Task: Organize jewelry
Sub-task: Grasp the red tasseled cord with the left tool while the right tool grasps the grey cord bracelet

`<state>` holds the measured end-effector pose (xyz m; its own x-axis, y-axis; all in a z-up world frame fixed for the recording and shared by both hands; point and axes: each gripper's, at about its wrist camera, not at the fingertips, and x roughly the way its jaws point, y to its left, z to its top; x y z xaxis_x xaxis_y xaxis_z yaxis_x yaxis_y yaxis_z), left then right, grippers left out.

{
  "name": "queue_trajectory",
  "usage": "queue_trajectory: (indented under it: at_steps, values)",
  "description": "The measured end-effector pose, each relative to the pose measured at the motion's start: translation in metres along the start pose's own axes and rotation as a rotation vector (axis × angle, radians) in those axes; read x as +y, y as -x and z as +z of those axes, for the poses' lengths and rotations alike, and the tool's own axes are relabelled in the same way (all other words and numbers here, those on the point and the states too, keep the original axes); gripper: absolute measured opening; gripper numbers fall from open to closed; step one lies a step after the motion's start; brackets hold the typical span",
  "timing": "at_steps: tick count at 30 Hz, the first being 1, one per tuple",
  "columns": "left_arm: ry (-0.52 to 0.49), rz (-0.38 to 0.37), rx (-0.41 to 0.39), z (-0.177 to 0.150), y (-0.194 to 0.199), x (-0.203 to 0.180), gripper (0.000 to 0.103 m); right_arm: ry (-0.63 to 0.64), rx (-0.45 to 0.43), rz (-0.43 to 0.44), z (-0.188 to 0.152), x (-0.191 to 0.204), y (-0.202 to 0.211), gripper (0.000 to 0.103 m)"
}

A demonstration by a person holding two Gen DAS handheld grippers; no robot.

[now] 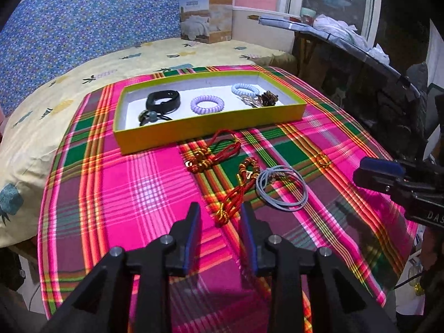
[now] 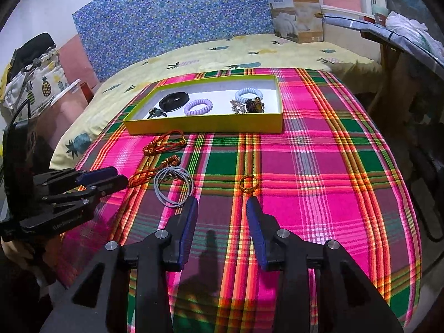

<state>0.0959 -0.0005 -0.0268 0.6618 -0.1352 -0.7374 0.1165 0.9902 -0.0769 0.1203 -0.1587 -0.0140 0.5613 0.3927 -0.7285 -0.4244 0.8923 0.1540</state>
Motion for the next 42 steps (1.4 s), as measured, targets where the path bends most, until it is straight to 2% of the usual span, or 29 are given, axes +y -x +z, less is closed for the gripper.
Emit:
queue_trajectory:
  at_steps: [5,11,14,16,22,23,27,30,42]
  values:
    - [-0.018,-0.015,0.023,0.001,-0.010,-0.004,0.031,0.008,0.009,0.010,0.003,0.002,-0.007,0.037]
    - [-0.024,0.011,0.053,0.002,-0.018,-0.006,0.031,0.031,0.018,0.037,0.010,0.010,-0.018,0.037]
    - [-0.029,0.027,0.051,0.001,-0.017,-0.006,0.020,0.048,0.022,0.053,0.013,0.016,-0.026,0.037]
    - [-0.025,0.022,0.049,0.001,-0.017,-0.005,0.009,0.067,0.030,0.066,0.015,0.021,-0.032,0.037]
    - [0.007,0.007,0.040,-0.001,-0.013,0.001,0.008,0.125,0.067,0.081,0.019,0.035,-0.056,0.037]
    - [0.014,0.004,0.037,-0.002,-0.011,0.003,0.008,0.129,0.073,0.080,0.020,0.036,-0.058,0.034]
    - [0.043,-0.001,0.021,-0.004,-0.005,0.009,0.008,0.144,0.093,0.077,0.017,0.038,-0.066,0.006]
    - [0.060,-0.007,0.011,-0.006,0.000,0.013,0.008,0.143,0.083,0.080,0.015,0.038,-0.061,0.003]
    - [0.099,-0.023,-0.033,-0.010,0.024,0.020,0.008,0.079,0.006,0.083,0.014,0.025,-0.026,0.003]
